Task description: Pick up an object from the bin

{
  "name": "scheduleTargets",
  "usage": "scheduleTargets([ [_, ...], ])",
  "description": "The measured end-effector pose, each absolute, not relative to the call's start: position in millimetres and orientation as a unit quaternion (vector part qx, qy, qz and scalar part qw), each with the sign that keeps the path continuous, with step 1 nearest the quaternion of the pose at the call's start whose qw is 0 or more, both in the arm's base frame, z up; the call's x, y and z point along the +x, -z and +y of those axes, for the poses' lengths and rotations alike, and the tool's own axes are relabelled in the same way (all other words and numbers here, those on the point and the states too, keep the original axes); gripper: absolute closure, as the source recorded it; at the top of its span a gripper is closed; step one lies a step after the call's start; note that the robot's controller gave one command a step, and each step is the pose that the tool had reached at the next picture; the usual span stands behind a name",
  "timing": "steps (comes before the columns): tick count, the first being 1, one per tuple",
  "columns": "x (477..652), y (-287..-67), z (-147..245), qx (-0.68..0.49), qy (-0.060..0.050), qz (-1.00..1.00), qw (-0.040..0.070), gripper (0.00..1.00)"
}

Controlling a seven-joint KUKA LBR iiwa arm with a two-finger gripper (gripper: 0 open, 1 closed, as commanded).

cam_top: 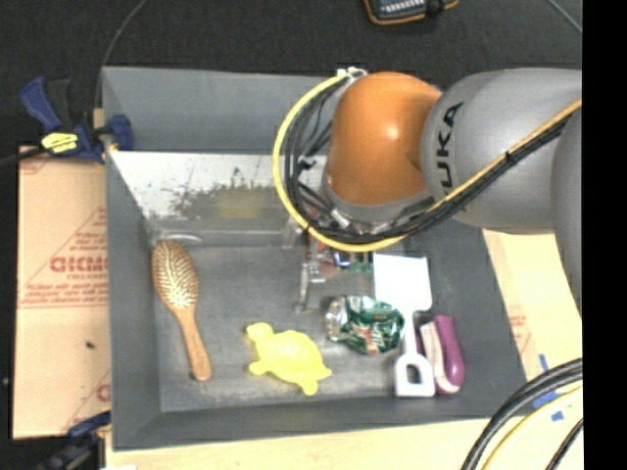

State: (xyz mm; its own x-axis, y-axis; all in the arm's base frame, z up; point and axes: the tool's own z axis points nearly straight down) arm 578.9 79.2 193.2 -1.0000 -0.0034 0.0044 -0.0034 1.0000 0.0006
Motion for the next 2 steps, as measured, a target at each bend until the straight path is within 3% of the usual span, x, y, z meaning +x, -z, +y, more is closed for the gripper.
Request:
scheduleTargets([
  [1,580.3,-198.1,78.8,0.0,0.001,-1.0,-0.002,0.0],
  [2,506.8,-68.0,88.8,-0.01,0.001,-1.0,0.003,0.0],
])
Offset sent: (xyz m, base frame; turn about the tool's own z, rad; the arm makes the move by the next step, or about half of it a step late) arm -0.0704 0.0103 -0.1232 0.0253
